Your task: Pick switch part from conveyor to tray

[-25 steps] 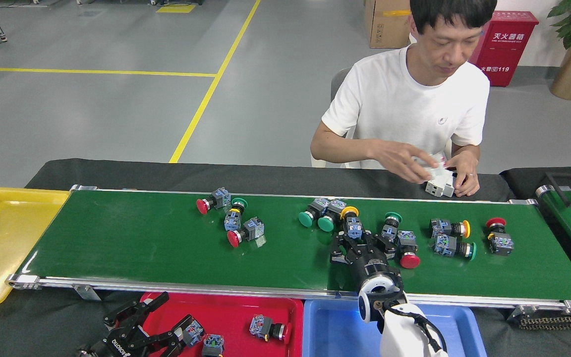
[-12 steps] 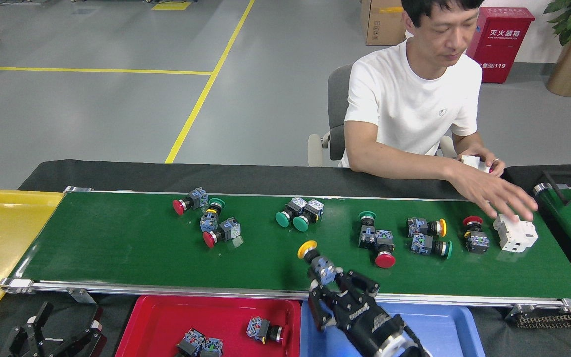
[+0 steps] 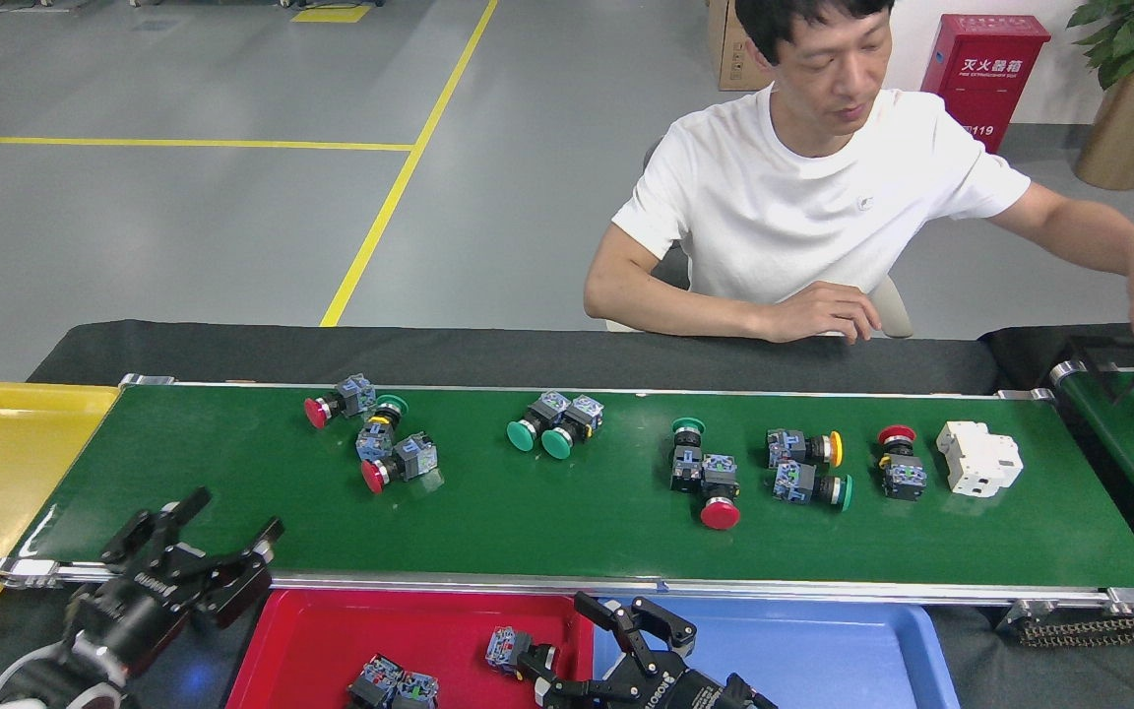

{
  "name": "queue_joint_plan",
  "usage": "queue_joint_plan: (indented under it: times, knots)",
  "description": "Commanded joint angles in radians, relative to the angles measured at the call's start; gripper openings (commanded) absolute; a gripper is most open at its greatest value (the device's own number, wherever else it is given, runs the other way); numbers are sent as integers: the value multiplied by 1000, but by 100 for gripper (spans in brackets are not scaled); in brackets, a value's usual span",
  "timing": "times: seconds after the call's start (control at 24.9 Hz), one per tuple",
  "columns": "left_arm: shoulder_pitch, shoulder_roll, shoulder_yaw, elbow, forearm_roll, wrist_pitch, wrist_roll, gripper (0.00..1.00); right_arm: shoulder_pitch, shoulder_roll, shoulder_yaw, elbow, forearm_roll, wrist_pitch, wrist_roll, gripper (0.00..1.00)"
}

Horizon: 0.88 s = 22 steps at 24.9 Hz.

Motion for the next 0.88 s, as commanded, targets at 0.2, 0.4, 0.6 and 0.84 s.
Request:
queue_joint_plan:
  times: [0.2, 0.4, 0.6, 0.84]
  knots:
    - [-66, 12, -39, 64, -3, 40, -2, 100, -12, 48, -194, -4, 8, 213, -96, 91]
    - [-162, 6, -96, 209, -3, 182, 4, 100, 7, -29, -196, 15, 54, 481, -179, 96]
    - [-211, 4, -116, 297, 0, 314, 14, 96, 113, -98, -198, -2, 56, 492, -239, 97]
    - [-211, 3, -116, 291, 4, 342, 41, 6, 199, -129, -198, -33, 53, 486, -280, 97]
